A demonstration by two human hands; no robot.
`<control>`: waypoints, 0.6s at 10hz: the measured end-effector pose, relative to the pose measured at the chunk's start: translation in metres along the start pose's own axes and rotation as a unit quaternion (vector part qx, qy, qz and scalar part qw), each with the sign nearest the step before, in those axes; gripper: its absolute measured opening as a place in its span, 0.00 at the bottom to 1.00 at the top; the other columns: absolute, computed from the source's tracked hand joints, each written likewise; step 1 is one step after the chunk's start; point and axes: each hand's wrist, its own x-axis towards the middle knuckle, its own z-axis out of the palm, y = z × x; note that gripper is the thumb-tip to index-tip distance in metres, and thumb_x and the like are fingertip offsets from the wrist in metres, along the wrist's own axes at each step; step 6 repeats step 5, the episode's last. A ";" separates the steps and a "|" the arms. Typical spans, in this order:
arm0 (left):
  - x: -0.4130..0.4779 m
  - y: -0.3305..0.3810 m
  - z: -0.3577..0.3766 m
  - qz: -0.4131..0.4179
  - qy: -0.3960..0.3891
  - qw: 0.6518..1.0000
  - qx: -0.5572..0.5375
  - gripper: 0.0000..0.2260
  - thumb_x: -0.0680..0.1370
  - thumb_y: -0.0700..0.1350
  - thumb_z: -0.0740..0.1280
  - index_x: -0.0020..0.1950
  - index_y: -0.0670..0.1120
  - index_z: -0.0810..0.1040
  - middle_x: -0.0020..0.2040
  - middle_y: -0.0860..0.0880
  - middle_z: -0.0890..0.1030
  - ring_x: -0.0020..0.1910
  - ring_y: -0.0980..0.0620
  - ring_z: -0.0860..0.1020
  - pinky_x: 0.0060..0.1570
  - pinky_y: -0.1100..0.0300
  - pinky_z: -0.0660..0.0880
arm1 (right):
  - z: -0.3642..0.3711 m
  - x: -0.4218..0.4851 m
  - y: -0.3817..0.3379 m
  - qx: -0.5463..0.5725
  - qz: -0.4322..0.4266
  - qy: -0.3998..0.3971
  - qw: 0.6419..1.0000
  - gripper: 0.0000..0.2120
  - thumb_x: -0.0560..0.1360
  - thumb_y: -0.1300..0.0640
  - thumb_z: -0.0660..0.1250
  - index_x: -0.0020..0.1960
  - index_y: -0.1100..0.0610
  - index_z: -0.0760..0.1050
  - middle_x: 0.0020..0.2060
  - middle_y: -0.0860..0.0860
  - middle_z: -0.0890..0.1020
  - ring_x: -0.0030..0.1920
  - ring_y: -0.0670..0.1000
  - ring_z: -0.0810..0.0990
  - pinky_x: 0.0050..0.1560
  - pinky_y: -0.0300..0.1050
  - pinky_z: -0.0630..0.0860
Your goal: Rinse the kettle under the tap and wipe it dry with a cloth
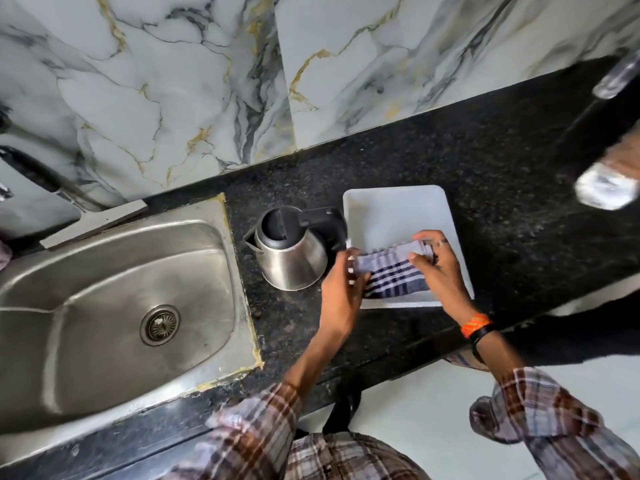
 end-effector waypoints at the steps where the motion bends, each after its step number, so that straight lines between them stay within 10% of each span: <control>1: 0.034 -0.001 0.029 0.000 -0.063 0.991 0.118 0.17 0.78 0.34 0.65 0.65 0.47 0.76 0.60 0.44 0.76 0.56 0.43 0.80 0.60 0.49 0.79 | -0.017 0.018 0.014 -0.099 0.004 -0.019 0.995 0.15 0.72 0.67 0.67 0.51 0.48 0.77 0.50 0.45 0.81 0.55 0.49 0.79 0.58 0.52 0.78; 3: 0.062 -0.022 0.050 -0.054 -0.178 0.944 0.272 0.20 0.78 0.33 0.62 0.70 0.42 0.72 0.66 0.37 0.70 0.59 0.33 0.78 0.64 0.45 0.75 | -0.009 0.026 0.032 -0.258 0.065 -0.111 0.957 0.16 0.70 0.73 0.65 0.52 0.61 0.83 0.54 0.60 0.82 0.58 0.58 0.80 0.54 0.30 0.71; 6: 0.058 -0.034 0.058 0.067 -0.202 0.889 0.406 0.27 0.78 0.30 0.60 0.77 0.39 0.62 0.76 0.35 0.61 0.76 0.35 0.62 0.67 0.40 0.74 | 0.005 0.010 0.022 -0.430 0.010 -0.099 0.897 0.20 0.71 0.58 0.71 0.62 0.53 0.76 0.68 0.56 0.68 0.70 0.60 0.66 0.64 0.58 0.74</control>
